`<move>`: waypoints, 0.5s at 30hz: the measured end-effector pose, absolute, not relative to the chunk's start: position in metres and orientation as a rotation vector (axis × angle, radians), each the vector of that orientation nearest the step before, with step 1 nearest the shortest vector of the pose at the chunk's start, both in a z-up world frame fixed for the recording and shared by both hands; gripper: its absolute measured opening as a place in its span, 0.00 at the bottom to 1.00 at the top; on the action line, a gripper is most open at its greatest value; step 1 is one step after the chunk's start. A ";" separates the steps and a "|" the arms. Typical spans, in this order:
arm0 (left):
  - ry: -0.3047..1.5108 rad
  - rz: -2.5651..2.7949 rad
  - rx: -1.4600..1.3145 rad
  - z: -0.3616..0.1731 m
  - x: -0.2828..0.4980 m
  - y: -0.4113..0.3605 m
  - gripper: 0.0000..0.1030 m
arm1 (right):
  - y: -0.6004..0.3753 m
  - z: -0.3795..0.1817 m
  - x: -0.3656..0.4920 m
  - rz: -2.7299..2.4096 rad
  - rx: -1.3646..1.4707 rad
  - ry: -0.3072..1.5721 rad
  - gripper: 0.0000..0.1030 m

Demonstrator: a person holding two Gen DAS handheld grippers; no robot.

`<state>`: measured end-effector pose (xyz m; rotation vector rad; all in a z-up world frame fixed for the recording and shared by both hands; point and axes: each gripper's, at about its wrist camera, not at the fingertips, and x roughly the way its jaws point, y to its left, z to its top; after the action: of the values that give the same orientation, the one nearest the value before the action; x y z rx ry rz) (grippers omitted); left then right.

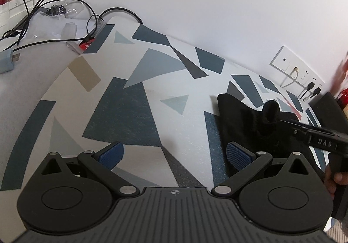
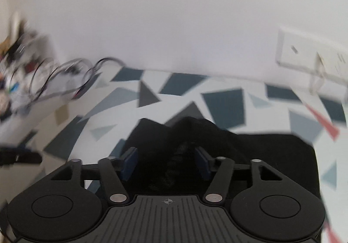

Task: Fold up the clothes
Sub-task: 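Fold the cuff end over the garment toward the left gripper and release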

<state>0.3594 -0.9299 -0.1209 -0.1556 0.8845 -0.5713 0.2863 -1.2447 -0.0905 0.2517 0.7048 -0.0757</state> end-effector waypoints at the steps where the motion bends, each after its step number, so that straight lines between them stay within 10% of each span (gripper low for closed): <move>1: 0.888 -0.569 -0.153 -0.122 0.360 -0.929 1.00 | -1.250 -0.095 0.287 -0.094 0.294 0.719 0.55; 15: 0.923 -0.531 -0.160 -0.121 0.361 -0.913 1.00 | -1.249 -0.123 0.322 -0.119 0.396 0.798 0.59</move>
<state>0.3612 -0.9133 -0.1214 -0.1605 0.9225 -0.5310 0.3225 -1.2486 -0.1227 0.3964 0.7980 -0.1187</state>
